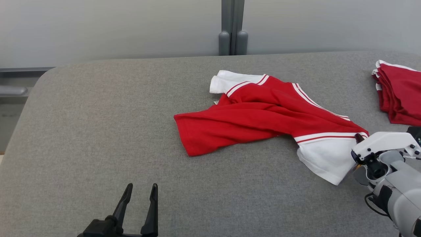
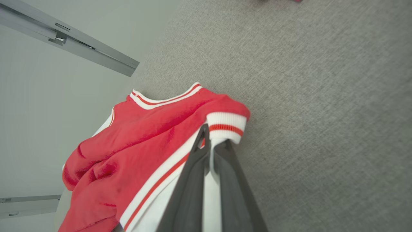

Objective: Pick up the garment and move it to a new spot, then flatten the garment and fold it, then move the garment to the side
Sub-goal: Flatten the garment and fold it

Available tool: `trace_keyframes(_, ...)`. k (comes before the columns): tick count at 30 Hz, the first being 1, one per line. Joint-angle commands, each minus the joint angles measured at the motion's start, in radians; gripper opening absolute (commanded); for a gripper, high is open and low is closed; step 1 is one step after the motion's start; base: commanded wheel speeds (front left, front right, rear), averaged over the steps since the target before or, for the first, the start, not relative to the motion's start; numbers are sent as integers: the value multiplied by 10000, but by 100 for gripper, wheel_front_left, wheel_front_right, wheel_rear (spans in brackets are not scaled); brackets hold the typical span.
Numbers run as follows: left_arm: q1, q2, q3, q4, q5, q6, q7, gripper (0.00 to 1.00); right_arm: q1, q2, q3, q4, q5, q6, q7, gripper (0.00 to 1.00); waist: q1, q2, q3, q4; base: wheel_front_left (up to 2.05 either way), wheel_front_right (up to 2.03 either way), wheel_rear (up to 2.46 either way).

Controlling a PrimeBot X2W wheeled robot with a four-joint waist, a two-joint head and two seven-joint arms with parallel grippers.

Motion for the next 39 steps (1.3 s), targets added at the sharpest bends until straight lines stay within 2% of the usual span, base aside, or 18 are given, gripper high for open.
trace_keyframes(1,-175,18,22,19,125,-54,0,100,147,-91,111,10,130,-2,-59,0,0,-1,32,31,0,0,0)
trace_keyframes(3,-208,18,9,30,128,-57,0,100,213,-201,306,10,273,-2,-113,0,0,-1,72,65,0,0,0)
trace_keyframes(4,-225,18,1,38,124,-58,0,100,223,-277,484,12,244,-2,-178,45,0,-1,85,85,0,0,0)
trace_keyframes(5,-247,18,-3,45,122,-66,0,100,221,-317,627,15,224,-2,-237,100,0,-1,91,99,0,0,0)
trace_keyframes(9,-278,18,17,45,104,-76,0,100,39,-656,1348,14,-482,-2,-741,100,0,-1,85,154,0,0,0)
trace_keyframes(12,-214,18,53,47,75,-86,0,100,-184,-1110,1636,9,-1947,-2,-952,100,0,-1,23,179,0,0,0)
trace_keyframes(15,-123,16,113,-24,17,-57,1,100,-963,-1631,1580,6,-3448,-2,-964,100,0,-1,-17,147,0,0,0)
trace_keyframes(17,-45,18,145,-73,-8,-14,1,100,-1288,-1784,1091,11,-4382,-2,-957,100,0,-1,-66,116,0,0,0)
trace_keyframes(21,57,18,168,-200,-29,35,1,100,-2292,-2034,-380,12,-7171,-5,-959,100,0,-1,-96,63,0,0,0)
trace_keyframes(23,63,18,205,-266,-42,68,1,100,-2253,-2175,-1530,-401,-8819,-5,-957,100,0,-1,-72,42,0,0,0)
trace_keyframes(25,83,18,259,-313,-39,73,1,100,-1451,-2523,-3188,-1589,-10635,-5,-956,100,0,-1,-56,20,0,0,0)
trace_keyframes(27,106,16,321,-333,-6,65,1,100,280,-2683,-5898,-3740,-13075,-6,-957,100,0,-1,-58,10,0,0,0)
trace_keyframes(28,122,21,339,-336,12,59,1,100,1253,-2491,-7109,-4614,-14049,-6,-957,100,0,-1,-69,17,0,0,0)
trace_keyframes(30,146,16,341,-326,64,43,1,100,3534,-1462,-9609,-6936,-16245,-2,-957,100,0,-1,-100,60,0,0,0)
trace_keyframes(32,155,24,325,-291,99,22,1,100,5534,-230,-11357,-8926,-18056,-3,-959,100,0,-1,-140,139,0,0,0)
trace_keyframes(35,142,21,308,-266,134,-2,1,100,7545,1341,-12426,-10929,-19675,-8,-958,100,0,-1,-177,220,0,0,0)
trace_keyframes(37,145,21,315,-244,147,-19,1,100,8292,1985,-12491,-11505,-20156,-6,-958,100,0,-1,-208,236,0,0,0)
trace_keyframes(39,168,21,330,-229,162,-30,1,100,8734,2276,-12608,-11779,-20410,-9,-958,100,0,-1,-230,236,0,0,0)
